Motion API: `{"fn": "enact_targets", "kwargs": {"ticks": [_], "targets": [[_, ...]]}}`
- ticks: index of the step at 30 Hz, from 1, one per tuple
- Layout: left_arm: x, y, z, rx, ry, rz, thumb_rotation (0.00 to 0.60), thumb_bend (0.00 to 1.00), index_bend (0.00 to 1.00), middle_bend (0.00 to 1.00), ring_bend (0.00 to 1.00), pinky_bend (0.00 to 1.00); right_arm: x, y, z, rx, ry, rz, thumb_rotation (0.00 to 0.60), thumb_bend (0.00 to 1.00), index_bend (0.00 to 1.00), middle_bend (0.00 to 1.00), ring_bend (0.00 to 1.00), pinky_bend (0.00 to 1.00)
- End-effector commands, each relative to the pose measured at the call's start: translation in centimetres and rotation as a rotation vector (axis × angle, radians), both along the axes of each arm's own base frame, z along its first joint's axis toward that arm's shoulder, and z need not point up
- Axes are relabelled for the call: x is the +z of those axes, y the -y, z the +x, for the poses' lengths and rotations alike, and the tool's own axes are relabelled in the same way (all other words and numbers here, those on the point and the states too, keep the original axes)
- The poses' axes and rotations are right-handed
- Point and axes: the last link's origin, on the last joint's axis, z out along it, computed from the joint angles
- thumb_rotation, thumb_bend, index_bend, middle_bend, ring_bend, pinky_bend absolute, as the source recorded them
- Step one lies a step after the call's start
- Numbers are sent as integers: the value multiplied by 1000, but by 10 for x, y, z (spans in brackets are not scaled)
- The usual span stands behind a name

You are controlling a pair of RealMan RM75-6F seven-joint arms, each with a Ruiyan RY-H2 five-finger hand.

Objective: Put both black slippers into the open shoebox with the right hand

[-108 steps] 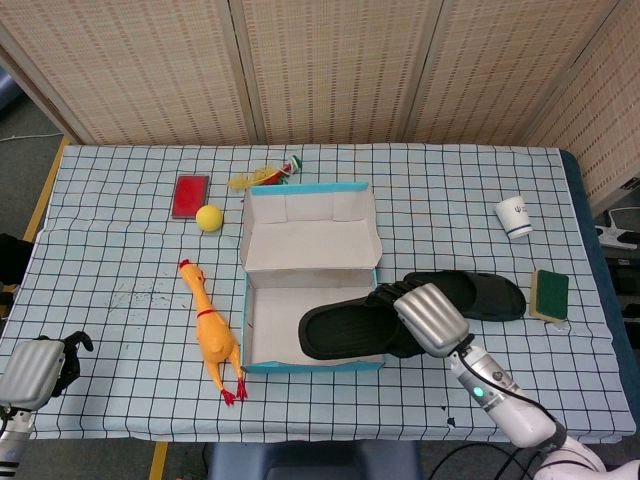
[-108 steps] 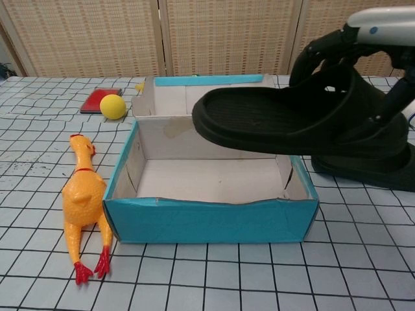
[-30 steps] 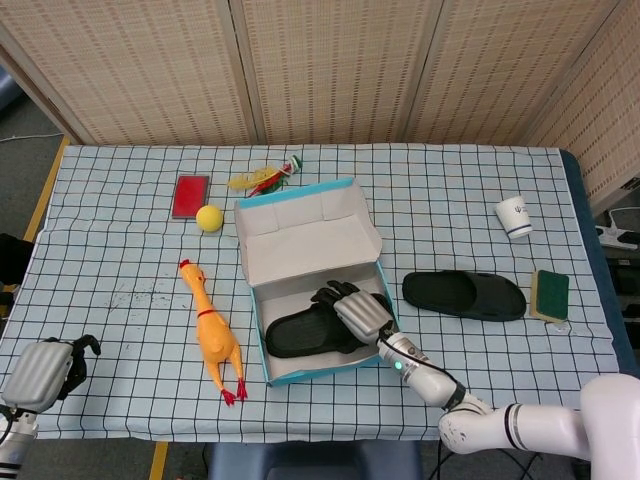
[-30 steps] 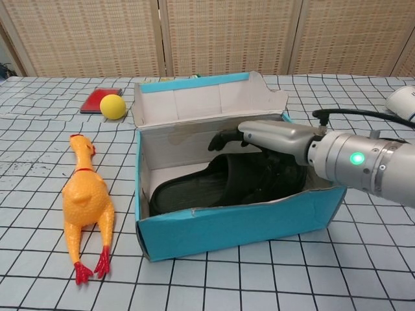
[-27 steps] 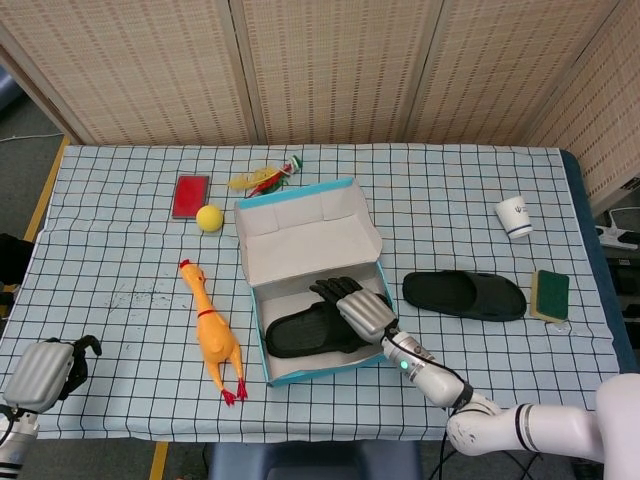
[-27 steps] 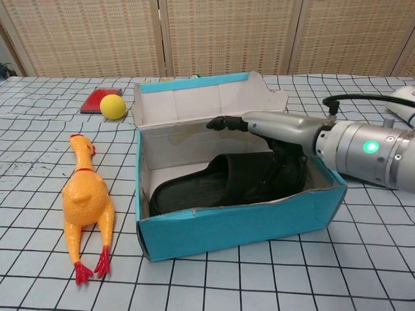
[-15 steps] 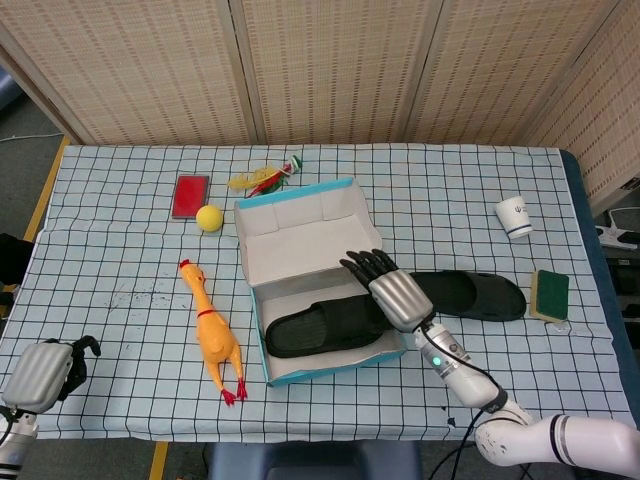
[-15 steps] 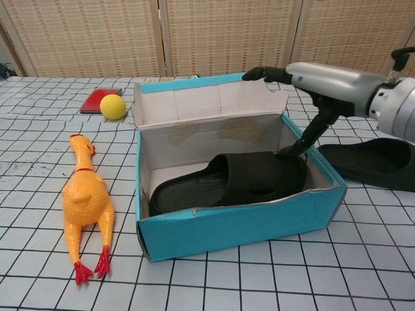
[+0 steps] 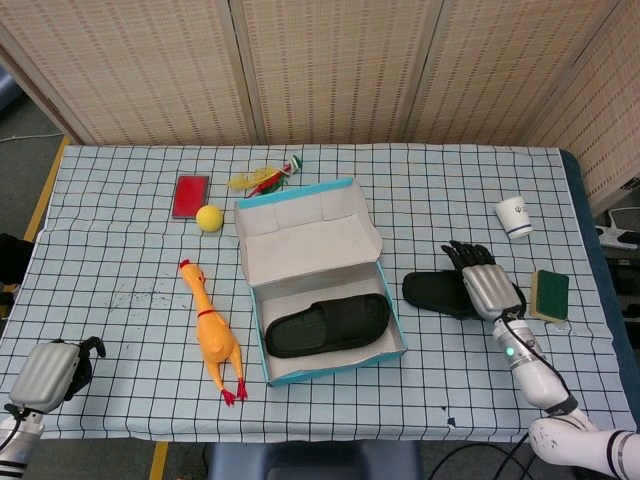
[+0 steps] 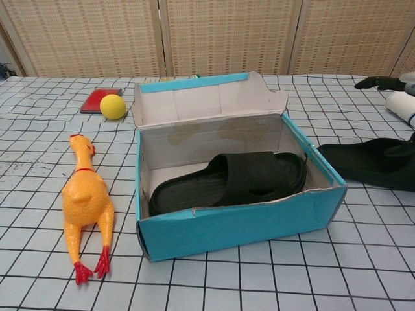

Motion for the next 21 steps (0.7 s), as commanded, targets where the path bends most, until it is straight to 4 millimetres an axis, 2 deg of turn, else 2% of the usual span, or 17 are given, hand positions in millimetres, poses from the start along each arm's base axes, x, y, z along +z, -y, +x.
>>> {"fn": "enact_targets", "kwargs": {"ticks": [1, 9, 21], "targets": [[-1, 0, 0, 4, -4, -5, 600, 831, 482, 585, 697, 571, 7, -2, -38, -97, -44, 23, 600, 53, 0, 0, 0, 21], [-2, 0, 0, 5, -8, -8, 600, 832, 482, 586, 698, 572, -3, -3, -58, -141, -72, 66, 600, 53, 0, 0, 0, 22], [-1, 1, 0, 3, -4, -5, 600, 832, 482, 586, 698, 572, -18, 1, -61, -149, -76, 89, 600, 52, 0, 0, 0, 25]]}}
